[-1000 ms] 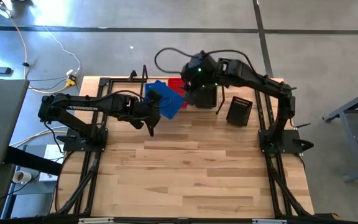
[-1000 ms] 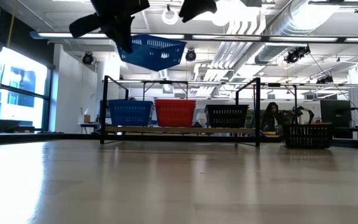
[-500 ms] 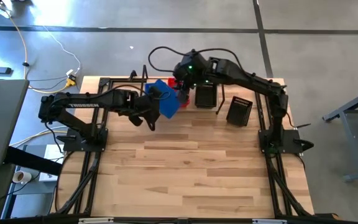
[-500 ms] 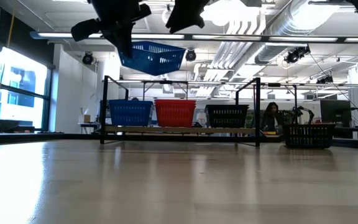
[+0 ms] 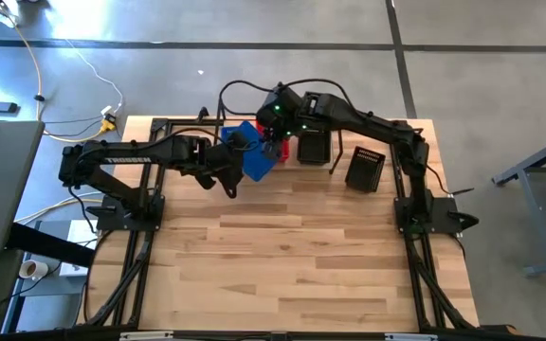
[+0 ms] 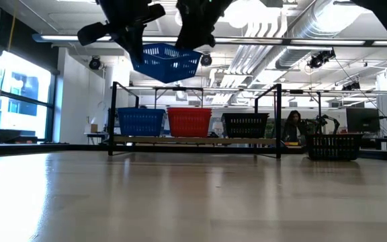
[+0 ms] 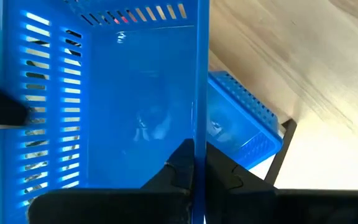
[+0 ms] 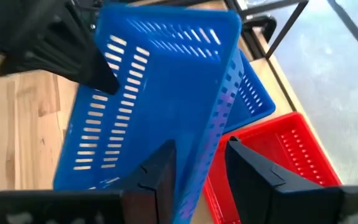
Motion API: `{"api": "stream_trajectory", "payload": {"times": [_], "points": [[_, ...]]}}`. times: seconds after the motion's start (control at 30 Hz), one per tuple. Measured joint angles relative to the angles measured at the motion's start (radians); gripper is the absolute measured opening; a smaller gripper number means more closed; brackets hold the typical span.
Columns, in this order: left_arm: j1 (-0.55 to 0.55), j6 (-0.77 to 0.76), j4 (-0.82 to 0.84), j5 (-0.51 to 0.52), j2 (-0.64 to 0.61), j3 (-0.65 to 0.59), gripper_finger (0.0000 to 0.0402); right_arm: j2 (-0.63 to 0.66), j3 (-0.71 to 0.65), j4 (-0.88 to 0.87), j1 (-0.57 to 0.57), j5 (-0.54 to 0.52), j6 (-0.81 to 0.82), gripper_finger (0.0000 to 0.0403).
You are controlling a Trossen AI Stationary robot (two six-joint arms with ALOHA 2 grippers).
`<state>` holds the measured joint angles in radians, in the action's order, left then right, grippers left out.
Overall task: Stack baskets on shelf by color
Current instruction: Stack the blue bin on top of the blue bin on the shelf
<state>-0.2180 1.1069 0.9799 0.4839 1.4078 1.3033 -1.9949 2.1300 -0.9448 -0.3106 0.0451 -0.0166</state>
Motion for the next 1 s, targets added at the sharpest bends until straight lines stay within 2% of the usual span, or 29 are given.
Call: {"api": "stream_trajectory", "payload": {"times": [0.17, 0.4, 0.7, 1.0], "points": [[0.0, 0.032, -0.001, 0.001, 0.0, 0.0, 0.0, -0.017, 0.0, -0.001, -0.004, 0.01, 0.02, 0.0111], [0.0, 0.057, 0.0, 0.001, 0.0, 0.0, 0.0001, -0.021, 0.0, 0.0, -0.005, 0.03, 0.071, 0.0011], [0.0, 0.024, -0.005, -0.001, 0.0, 0.0, 0.002, -0.021, 0.0, 0.005, -0.005, -0.007, 0.174, 0.0005], [0.0, -0.069, -0.004, -0.001, 0.0, 0.0, 0.0085, -0.021, 0.0, 0.005, -0.005, -0.038, 0.234, 0.0002]]}}
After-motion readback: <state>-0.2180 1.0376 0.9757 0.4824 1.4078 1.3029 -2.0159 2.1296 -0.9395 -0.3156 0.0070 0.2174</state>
